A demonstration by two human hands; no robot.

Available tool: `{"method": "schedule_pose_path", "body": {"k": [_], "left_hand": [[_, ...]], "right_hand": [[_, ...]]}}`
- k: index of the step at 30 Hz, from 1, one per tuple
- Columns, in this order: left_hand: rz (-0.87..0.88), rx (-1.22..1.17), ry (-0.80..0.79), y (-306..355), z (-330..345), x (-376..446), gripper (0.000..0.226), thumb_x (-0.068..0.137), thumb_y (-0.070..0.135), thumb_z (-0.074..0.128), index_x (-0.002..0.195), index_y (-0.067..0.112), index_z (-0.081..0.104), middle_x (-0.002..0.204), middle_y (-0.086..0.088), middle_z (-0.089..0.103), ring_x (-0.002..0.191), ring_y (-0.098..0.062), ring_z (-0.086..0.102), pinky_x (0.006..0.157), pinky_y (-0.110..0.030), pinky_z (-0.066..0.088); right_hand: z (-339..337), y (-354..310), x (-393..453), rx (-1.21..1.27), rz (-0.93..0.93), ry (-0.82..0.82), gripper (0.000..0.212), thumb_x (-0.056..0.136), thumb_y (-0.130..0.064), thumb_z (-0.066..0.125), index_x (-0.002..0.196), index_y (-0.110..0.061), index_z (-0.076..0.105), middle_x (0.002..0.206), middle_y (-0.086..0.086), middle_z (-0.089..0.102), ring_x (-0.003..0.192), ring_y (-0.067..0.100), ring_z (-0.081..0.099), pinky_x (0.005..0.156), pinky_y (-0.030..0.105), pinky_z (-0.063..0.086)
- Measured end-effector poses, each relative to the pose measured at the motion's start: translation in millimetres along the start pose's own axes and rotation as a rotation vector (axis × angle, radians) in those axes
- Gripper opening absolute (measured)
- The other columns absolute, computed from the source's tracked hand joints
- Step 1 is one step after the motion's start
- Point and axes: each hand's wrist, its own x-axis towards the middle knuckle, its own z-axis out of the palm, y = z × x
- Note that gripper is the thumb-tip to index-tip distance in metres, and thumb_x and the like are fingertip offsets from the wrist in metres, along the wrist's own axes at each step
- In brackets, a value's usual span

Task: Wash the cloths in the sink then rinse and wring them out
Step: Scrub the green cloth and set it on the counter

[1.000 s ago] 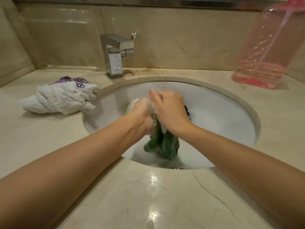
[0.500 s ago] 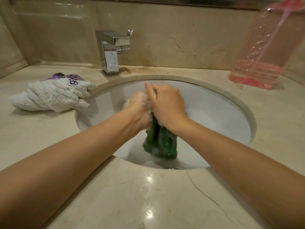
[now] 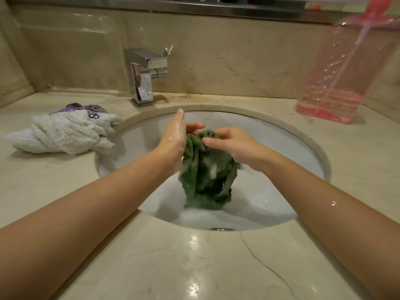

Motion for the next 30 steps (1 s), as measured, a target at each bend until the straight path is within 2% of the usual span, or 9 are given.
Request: {"method": "schedule_pose_path", "body": {"k": [3, 6, 8, 12, 16, 20, 23, 26, 30], "left_hand": [[0.001, -0.071, -0.001, 2.7, -5.5, 2.3, 0.06, 0.104, 0.046, 0.022, 0.081, 0.012, 0.065, 0.092, -0.007, 0.062, 0.082, -0.018, 0.057, 0.065, -0.029, 0.041], [0.035, -0.057, 0.025, 0.1, -6.4, 4.9, 0.047, 0.105, 0.036, 0.027, 0.083, 0.012, 0.061, 0.08, -0.004, 0.061, 0.074, -0.014, 0.057, 0.063, -0.025, 0.041], [0.053, 0.019, 0.014, -1.8, -6.7, 5.4, 0.035, 0.104, 0.026, 0.033, 0.085, 0.013, 0.059, 0.076, -0.001, 0.062, 0.071, -0.013, 0.056, 0.057, -0.023, 0.036], [0.129, 0.365, -0.097, -6.2, -3.5, 6.8, 0.031, 0.103, 0.036, 0.036, 0.099, 0.018, 0.061, 0.09, 0.005, 0.06, 0.086, -0.013, 0.052, 0.068, -0.026, 0.037], [0.17, 0.488, -0.145, -7.3, 2.1, 4.2, 0.043, 0.103, 0.047, 0.028, 0.103, 0.019, 0.06, 0.088, 0.002, 0.063, 0.079, -0.008, 0.057, 0.06, -0.021, 0.039], [0.17, 0.435, -0.073, -7.9, 2.0, 5.6, 0.039, 0.102, 0.046, 0.034, 0.086, 0.021, 0.059, 0.084, -0.001, 0.063, 0.079, -0.013, 0.057, 0.059, -0.024, 0.039], [0.11, 0.302, -0.032, -6.7, 1.7, 6.0, 0.033, 0.099, 0.045, 0.044, 0.089, 0.019, 0.061, 0.082, -0.002, 0.063, 0.079, -0.015, 0.059, 0.069, -0.028, 0.044], [0.064, 0.183, -0.007, -6.6, -1.2, 5.7, 0.033, 0.09, 0.049, 0.059, 0.086, 0.017, 0.066, 0.085, -0.007, 0.07, 0.086, -0.025, 0.067, 0.081, -0.036, 0.053], [0.101, 0.024, -0.04, -13.1, 0.9, 7.0, 0.034, 0.097, 0.041, 0.05, 0.087, 0.012, 0.064, 0.08, -0.005, 0.071, 0.082, -0.021, 0.069, 0.076, -0.036, 0.057]], "right_hand": [[-2.2, 0.4, 1.6, 0.113, -0.02, 0.065, 0.007, 0.095, -0.016, 0.06, 0.1, -0.018, 0.065, 0.088, -0.003, 0.07, 0.073, 0.003, 0.068, 0.064, 0.015, 0.053], [-1.8, 2.1, 2.5, 0.331, -0.041, 0.153, 0.031, 0.096, 0.004, 0.045, 0.101, -0.019, 0.065, 0.098, 0.007, 0.068, 0.092, 0.021, 0.067, 0.077, 0.027, 0.056], [-3.2, 0.2, 0.4, 0.533, -0.069, 0.174, 0.041, 0.094, 0.012, 0.036, 0.097, -0.016, 0.064, 0.096, 0.012, 0.066, 0.09, 0.025, 0.065, 0.072, 0.028, 0.057], [-2.1, -8.7, -5.3, 0.77, -0.1, 0.124, 0.042, 0.089, 0.011, 0.028, 0.091, -0.011, 0.063, 0.088, 0.014, 0.062, 0.078, 0.024, 0.061, 0.061, 0.027, 0.055], [-1.0, -11.8, -8.9, 0.978, -0.085, 0.093, 0.038, 0.09, -0.009, 0.025, 0.089, -0.006, 0.063, 0.085, 0.014, 0.063, 0.08, 0.027, 0.059, 0.072, 0.034, 0.052], [-1.1, -10.9, -5.6, 0.548, 0.038, 0.236, 0.044, 0.093, -0.049, 0.048, 0.097, -0.009, 0.066, 0.089, 0.008, 0.071, 0.087, 0.024, 0.067, 0.078, 0.034, 0.051], [6.4, -4.0, -0.7, 0.06, 0.102, 0.306, 0.038, 0.086, -0.052, 0.063, 0.089, -0.014, 0.061, 0.087, 0.004, 0.067, 0.085, 0.02, 0.064, 0.078, 0.033, 0.05], [19.0, -11.1, -5.8, 0.095, 0.176, 0.326, 0.042, 0.09, -0.057, 0.053, 0.089, -0.015, 0.06, 0.091, 0.003, 0.067, 0.089, 0.021, 0.062, 0.084, 0.037, 0.051], [39.8, -37.9, -23.5, -0.108, -0.359, 0.705, 0.034, 0.09, -0.041, 0.063, 0.069, -0.02, 0.045, 0.059, -0.009, 0.044, 0.057, 0.006, 0.044, 0.057, 0.018, 0.038]]}}
